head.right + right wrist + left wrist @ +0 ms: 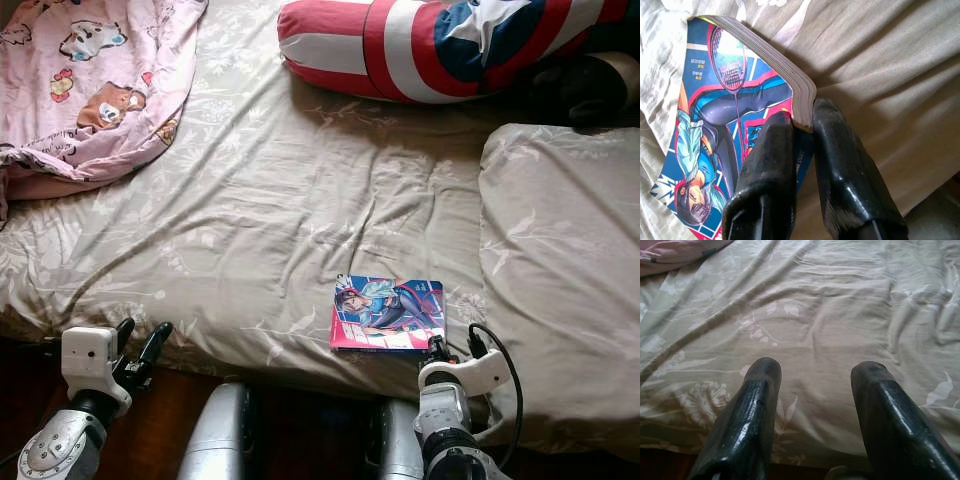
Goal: Clean up the room
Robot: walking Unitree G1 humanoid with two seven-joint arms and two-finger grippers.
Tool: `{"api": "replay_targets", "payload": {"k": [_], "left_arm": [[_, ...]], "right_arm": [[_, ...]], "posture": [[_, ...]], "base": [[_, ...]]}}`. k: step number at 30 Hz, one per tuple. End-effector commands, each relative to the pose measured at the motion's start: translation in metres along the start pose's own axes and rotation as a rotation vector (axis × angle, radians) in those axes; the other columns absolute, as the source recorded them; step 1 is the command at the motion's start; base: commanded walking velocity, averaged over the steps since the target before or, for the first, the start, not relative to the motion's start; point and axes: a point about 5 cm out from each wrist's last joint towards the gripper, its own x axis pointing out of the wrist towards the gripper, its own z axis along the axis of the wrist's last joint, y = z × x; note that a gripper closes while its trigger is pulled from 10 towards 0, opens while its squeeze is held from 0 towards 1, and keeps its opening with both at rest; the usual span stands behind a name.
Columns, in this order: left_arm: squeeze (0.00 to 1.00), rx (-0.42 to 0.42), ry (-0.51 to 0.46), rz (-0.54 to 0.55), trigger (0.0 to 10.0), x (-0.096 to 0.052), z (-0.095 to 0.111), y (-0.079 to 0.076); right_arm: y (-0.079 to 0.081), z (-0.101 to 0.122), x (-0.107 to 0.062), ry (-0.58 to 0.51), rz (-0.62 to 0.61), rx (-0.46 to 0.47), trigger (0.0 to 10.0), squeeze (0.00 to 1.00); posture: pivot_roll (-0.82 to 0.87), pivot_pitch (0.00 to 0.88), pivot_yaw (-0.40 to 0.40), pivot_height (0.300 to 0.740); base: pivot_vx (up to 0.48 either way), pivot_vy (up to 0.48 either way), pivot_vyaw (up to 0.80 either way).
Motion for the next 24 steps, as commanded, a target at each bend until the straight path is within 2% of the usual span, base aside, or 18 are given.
{"api": "replay_targets", "payload": {"k": [1,3,4,6,7,14,18,24], "left_arm": [[0.0,0.019,0.046,0.0,10.0,-0.006,-0.007,0.001],[0.0,0.019,0.047,0.0,10.0,-0.006,-0.007,0.0],[0.0,0.019,0.047,0.0,10.0,-0.006,-0.007,0.0],[0.0,0.02,0.046,-0.001,10.0,-0.006,-0.007,0.0],[0.0,0.02,0.046,-0.001,10.0,-0.006,-0.007,0.0],[0.0,0.02,0.045,-0.006,10.0,-0.006,-0.007,-0.001],[0.0,0.015,0.042,-0.013,10.0,-0.004,-0.006,-0.004],[0.0,0.012,0.041,-0.014,10.0,-0.003,-0.006,-0.005]], "right_arm": [[-0.024,-0.016,-0.01,0.057,-0.096,-0.007,10.0,0.15],[-0.025,-0.017,-0.01,0.059,-0.099,-0.005,10.0,0.18],[-0.025,-0.019,-0.011,0.062,-0.103,-0.006,10.0,0.44],[-0.027,-0.02,-0.012,0.065,-0.11,-0.004,10.0,0.44],[-0.028,-0.02,-0.012,0.066,-0.116,0.0,10.0,0.91],[-0.03,-0.021,-0.013,0.067,-0.123,0.0,10.0,0.91],[-0.034,-0.02,-0.014,0.068,-0.146,-0.007,10.0,0.87],[-0.036,-0.016,-0.013,0.056,-0.157,-0.015,10.0,0.88]], "posture": [[0.27,0.381,0.067,0.649],[0.27,0.381,0.067,0.649],[0.27,0.381,0.067,0.649],[0.28,0.382,0.067,0.649],[0.28,0.383,0.068,0.649],[0.28,0.382,0.069,0.649],[0.27,0.38,0.069,0.649],[0.27,0.376,0.068,0.649]], "base": [[0.0,0.0,0.0],[0.0,0.0,0.0],[0.0,0.0,0.0],[0.0,0.0,0.0],[0.0,0.0,0.0],[0.0,0.0,0.0],[0.0,0.0,0.0],[0.0,0.0,0.0]]}}
